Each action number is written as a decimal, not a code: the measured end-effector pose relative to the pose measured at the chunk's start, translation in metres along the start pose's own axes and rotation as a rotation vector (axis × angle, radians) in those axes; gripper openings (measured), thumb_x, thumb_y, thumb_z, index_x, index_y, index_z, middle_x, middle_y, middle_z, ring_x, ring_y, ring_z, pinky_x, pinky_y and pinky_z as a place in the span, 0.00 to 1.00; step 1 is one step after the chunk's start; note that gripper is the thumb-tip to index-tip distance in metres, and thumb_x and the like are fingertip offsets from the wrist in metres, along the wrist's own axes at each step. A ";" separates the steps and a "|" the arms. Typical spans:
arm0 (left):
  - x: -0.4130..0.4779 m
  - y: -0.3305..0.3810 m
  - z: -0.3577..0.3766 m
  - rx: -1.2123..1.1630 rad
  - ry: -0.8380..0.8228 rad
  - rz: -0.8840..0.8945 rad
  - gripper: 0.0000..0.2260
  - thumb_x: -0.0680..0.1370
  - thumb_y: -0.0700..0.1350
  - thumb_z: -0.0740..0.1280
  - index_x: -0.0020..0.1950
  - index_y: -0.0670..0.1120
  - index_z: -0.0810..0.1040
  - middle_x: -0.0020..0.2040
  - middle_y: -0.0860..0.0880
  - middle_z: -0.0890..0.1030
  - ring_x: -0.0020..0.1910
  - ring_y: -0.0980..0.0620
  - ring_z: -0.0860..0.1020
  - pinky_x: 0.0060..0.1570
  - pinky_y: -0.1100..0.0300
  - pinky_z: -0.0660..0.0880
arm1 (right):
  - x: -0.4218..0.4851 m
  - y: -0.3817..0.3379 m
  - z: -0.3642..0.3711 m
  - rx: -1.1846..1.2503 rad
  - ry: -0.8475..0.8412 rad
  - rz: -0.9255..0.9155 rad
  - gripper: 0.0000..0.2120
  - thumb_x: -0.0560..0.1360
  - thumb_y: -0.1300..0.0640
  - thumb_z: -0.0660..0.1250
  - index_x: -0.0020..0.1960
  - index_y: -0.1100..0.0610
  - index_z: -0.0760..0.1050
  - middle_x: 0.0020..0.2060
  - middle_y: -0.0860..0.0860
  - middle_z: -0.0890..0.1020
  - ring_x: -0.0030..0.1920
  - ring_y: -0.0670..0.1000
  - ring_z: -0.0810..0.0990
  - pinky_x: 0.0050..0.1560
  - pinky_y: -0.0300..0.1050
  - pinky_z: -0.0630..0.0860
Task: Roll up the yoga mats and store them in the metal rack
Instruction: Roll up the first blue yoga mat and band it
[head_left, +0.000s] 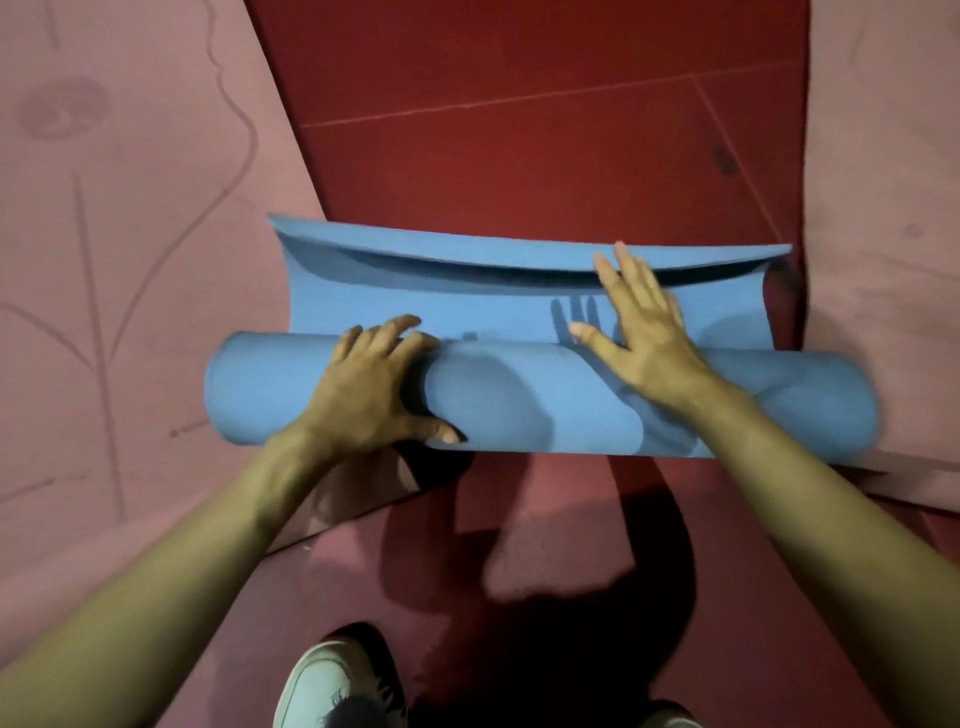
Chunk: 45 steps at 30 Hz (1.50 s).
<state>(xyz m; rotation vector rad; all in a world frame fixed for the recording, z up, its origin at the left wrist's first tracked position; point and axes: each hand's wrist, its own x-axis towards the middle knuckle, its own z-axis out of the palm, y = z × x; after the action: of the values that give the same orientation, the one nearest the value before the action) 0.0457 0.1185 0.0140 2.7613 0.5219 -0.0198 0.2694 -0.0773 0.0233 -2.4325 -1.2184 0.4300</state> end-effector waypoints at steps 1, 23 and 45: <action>0.009 -0.002 -0.006 -0.031 -0.009 -0.049 0.50 0.51 0.79 0.60 0.67 0.53 0.73 0.70 0.45 0.68 0.68 0.43 0.65 0.69 0.42 0.57 | 0.002 -0.002 -0.004 0.080 0.103 -0.056 0.32 0.77 0.45 0.62 0.76 0.55 0.56 0.75 0.53 0.58 0.75 0.52 0.55 0.73 0.46 0.51; 0.065 -0.025 0.015 0.222 0.132 0.089 0.53 0.58 0.72 0.70 0.76 0.48 0.61 0.70 0.38 0.67 0.69 0.37 0.65 0.69 0.45 0.51 | 0.034 0.021 -0.003 -0.331 -0.072 -0.156 0.57 0.54 0.34 0.77 0.75 0.49 0.55 0.71 0.52 0.59 0.73 0.52 0.54 0.71 0.51 0.45; 0.068 -0.022 -0.001 0.168 0.125 0.155 0.46 0.55 0.71 0.63 0.68 0.47 0.70 0.58 0.44 0.74 0.57 0.42 0.72 0.60 0.48 0.59 | 0.023 0.003 -0.004 -0.462 -0.116 -0.102 0.55 0.52 0.38 0.77 0.73 0.51 0.58 0.63 0.52 0.66 0.64 0.55 0.64 0.64 0.58 0.58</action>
<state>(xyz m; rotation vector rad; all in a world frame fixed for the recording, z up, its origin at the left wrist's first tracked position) 0.1016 0.1617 0.0026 2.9740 0.3498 0.1538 0.2870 -0.0611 0.0230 -2.7348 -1.6355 0.2863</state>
